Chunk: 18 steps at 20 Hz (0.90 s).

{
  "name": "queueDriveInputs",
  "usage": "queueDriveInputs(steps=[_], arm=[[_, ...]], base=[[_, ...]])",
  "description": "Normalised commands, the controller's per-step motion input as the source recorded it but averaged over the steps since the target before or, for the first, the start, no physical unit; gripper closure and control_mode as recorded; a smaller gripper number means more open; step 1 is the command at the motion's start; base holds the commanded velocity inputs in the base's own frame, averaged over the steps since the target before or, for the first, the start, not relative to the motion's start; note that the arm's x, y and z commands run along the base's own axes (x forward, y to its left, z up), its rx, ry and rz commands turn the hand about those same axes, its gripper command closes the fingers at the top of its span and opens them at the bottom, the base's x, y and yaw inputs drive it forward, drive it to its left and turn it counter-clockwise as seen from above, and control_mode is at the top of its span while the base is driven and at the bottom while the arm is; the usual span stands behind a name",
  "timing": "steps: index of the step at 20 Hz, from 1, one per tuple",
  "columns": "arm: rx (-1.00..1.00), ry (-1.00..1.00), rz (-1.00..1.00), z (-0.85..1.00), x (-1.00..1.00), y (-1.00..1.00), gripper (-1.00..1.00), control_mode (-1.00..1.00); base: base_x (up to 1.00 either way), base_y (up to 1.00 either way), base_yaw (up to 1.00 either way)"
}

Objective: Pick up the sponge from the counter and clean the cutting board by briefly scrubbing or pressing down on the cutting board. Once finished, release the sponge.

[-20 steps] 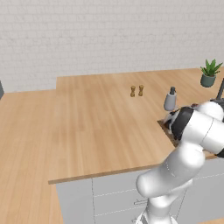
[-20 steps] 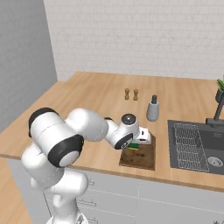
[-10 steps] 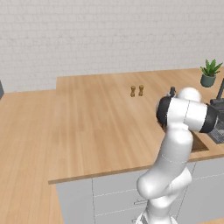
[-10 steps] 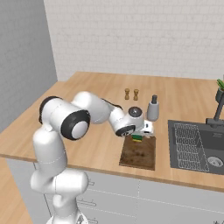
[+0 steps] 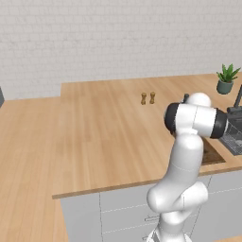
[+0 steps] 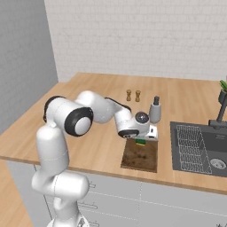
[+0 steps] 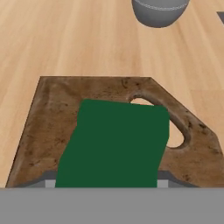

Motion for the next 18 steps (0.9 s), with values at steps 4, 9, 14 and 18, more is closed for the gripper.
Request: queueDriveInputs(steps=[4, 9, 14, 18], arm=[[0.0, 0.0, 0.0, -0.1, 0.0, 0.0, 1.0, -1.0], [0.0, 0.0, 0.0, -0.05, 0.0, 0.0, 1.0, -1.0], [0.0, 0.0, 0.0, -0.11, 0.0, 0.0, 1.0, -1.0], [0.0, 0.0, 0.0, -0.14, -0.06, 0.0, 1.0, -1.0]], base=[[0.0, 0.0, 0.0], [0.0, 0.0, 0.0], [0.0, 0.0, 0.0], [0.0, 0.0, 0.0]])
